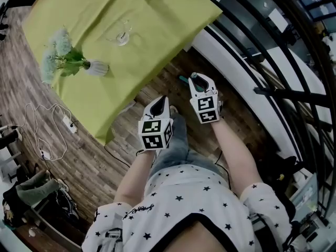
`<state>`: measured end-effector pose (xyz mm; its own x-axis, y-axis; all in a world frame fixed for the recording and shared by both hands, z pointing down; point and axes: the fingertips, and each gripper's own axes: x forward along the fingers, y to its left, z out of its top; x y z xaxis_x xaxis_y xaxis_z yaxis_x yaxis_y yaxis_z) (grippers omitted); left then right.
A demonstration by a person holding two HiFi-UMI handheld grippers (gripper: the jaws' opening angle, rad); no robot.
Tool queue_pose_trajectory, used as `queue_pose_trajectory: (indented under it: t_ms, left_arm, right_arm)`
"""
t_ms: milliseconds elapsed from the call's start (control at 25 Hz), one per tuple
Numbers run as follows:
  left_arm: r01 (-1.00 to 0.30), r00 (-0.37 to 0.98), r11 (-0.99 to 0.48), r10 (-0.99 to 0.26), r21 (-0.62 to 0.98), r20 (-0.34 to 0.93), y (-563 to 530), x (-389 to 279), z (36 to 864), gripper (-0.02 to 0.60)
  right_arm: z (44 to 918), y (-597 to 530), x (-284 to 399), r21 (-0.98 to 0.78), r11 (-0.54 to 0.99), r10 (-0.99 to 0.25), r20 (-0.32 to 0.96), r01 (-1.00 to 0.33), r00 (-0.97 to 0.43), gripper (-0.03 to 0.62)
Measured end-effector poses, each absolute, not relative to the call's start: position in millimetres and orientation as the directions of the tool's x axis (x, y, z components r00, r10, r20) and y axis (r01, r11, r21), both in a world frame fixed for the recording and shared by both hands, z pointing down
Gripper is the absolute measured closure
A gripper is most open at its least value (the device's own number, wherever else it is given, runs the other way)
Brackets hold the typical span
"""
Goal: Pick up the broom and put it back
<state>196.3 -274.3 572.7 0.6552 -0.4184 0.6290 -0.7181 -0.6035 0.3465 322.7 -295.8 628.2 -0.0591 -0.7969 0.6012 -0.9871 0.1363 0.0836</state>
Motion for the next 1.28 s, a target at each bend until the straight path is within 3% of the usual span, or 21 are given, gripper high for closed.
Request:
queue_pose_trajectory:
  t_ms: [1280]
  left_arm:
    - [-0.738,0.628,-0.571,-0.386,0.359,0.676,-293.5,191.6,610.7,0.571]
  right_arm:
    - [673.7,-385.2,308.0,0.044,0.228,-0.760,0.633,-0.973,-0.150,0.511]
